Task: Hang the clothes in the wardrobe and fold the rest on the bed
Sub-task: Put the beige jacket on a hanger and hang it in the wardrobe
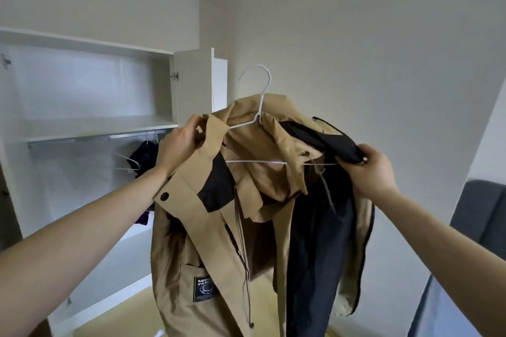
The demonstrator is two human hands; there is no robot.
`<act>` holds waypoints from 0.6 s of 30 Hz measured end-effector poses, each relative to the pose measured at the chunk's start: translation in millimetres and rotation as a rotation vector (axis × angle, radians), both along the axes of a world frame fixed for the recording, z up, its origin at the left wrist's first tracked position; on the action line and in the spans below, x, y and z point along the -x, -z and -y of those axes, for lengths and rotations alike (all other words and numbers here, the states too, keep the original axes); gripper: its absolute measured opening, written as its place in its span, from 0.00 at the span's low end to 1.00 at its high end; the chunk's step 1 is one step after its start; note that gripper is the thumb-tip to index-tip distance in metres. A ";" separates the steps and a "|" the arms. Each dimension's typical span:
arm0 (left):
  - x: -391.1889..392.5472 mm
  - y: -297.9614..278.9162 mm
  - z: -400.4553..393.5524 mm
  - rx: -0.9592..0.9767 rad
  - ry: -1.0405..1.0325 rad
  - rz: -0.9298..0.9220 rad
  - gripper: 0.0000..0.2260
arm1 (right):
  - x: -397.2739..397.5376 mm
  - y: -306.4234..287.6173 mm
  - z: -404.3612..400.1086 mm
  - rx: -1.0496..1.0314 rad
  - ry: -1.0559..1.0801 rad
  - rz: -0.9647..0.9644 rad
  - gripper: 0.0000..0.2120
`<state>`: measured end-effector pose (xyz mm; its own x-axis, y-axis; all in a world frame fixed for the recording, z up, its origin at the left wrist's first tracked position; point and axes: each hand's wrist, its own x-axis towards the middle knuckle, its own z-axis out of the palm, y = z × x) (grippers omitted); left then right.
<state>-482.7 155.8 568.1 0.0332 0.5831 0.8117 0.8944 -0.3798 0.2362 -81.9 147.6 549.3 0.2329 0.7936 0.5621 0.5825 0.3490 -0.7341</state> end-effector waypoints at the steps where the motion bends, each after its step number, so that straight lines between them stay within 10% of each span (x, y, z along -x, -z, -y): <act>1: 0.4 -0.5 -0.7 0.047 -0.036 -0.038 0.14 | -4.3 -1.6 -0.3 -0.020 -0.006 -0.009 0.07; 9: -14.4 8.9 8.9 0.344 -0.166 -0.047 0.14 | 33.0 -48.5 59.6 -0.388 -0.173 -0.279 0.24; 13: -33.9 12.7 14.6 0.336 -0.153 0.121 0.25 | 63.6 -5.4 102.5 -0.437 -0.437 0.188 0.21; 18: -92.0 6.5 8.1 0.329 -0.131 0.045 0.11 | 87.5 77.2 97.1 0.072 -0.625 0.465 0.16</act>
